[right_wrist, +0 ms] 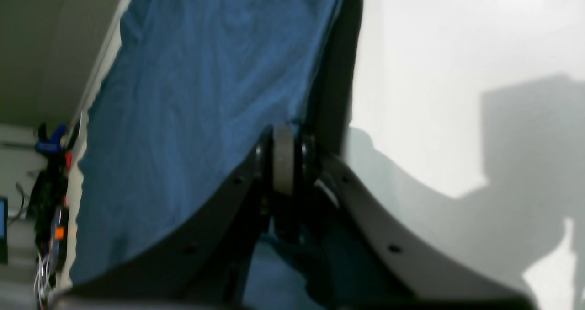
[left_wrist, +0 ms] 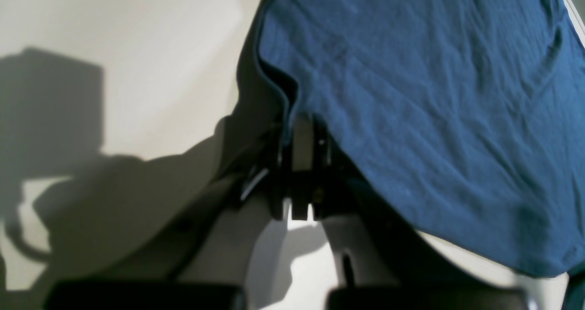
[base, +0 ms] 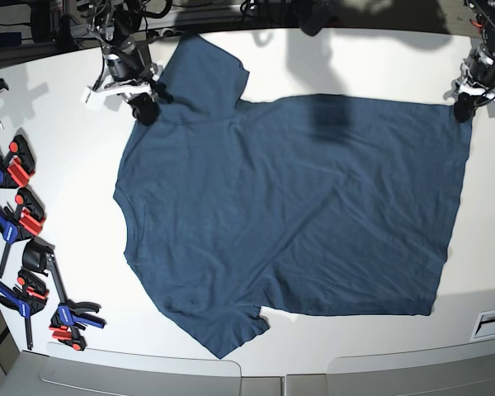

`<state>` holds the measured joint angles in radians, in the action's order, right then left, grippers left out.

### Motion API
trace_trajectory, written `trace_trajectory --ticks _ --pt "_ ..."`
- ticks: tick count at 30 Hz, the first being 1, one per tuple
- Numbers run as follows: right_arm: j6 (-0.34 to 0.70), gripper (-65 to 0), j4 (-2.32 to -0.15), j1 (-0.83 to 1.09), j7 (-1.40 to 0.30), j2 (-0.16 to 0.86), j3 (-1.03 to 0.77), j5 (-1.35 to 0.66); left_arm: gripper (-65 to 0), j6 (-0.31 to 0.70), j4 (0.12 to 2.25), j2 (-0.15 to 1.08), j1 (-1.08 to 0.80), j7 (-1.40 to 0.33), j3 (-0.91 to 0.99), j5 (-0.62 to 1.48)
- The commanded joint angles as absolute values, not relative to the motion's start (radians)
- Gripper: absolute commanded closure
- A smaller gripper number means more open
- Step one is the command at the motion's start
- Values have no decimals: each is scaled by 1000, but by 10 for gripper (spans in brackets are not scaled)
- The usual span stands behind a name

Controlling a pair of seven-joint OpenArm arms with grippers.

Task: Fold the T-shirt properly
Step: 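Grasp the shirt edge with both grippers and pull it taut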

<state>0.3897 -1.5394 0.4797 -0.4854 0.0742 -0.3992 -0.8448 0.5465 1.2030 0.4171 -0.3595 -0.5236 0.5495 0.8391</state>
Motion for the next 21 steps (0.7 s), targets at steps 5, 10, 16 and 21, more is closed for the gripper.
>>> trace_trajectory --ticks 5,10,16,21 --pt "443 0 -1616 517 -505 76 -489 -864 0 532 1295 427 -441 -563 673 880" --pt "446 0 -1690 575 -525 78 -546 -868 0 548 1416 427 -547 -608 754 937" --pt "446 0 -1773 681 -553 80 -550 -884 0 596 1534 427 -692 -672 806 1002" --pt "447 0 -1872 803 -592 81 -558 -924 0 597 1591 427 -786 -700 860 1005"
